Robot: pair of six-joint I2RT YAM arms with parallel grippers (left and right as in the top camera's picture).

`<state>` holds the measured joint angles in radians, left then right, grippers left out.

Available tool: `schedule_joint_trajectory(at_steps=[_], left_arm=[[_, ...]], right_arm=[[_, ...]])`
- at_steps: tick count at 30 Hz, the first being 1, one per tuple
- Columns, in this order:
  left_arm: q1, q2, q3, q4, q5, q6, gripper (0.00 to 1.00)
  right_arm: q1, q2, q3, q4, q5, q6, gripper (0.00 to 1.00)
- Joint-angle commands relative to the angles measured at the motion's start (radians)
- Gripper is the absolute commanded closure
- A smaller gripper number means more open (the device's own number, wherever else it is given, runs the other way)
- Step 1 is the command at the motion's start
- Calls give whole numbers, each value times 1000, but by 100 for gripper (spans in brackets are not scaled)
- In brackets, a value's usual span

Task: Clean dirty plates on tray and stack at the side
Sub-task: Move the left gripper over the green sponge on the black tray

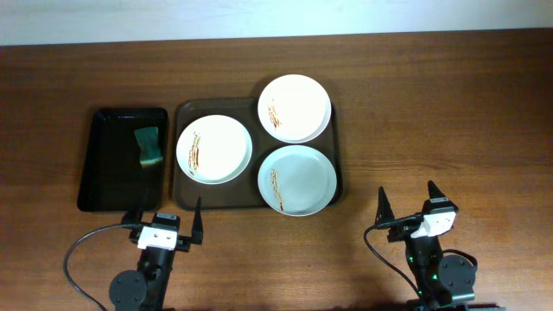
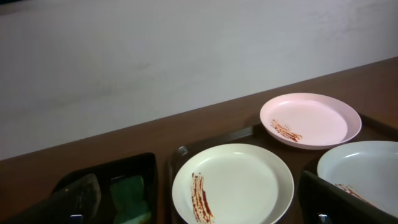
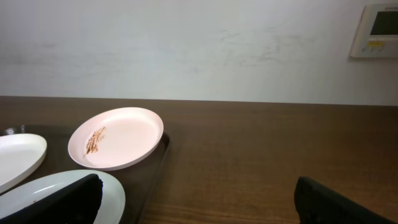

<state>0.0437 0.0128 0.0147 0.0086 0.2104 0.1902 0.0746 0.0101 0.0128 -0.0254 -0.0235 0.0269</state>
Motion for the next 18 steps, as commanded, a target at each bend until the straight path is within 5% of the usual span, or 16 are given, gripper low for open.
schedule_joint_trajectory(at_steps=[1,18], left_arm=[[5,18,36,6,36,-17,1],[5,638,544,-128,129,-16,1]], right_arm=[[-4,-7,23,4,9,6,2],[-4,79,343,-262,9,-24,2]])
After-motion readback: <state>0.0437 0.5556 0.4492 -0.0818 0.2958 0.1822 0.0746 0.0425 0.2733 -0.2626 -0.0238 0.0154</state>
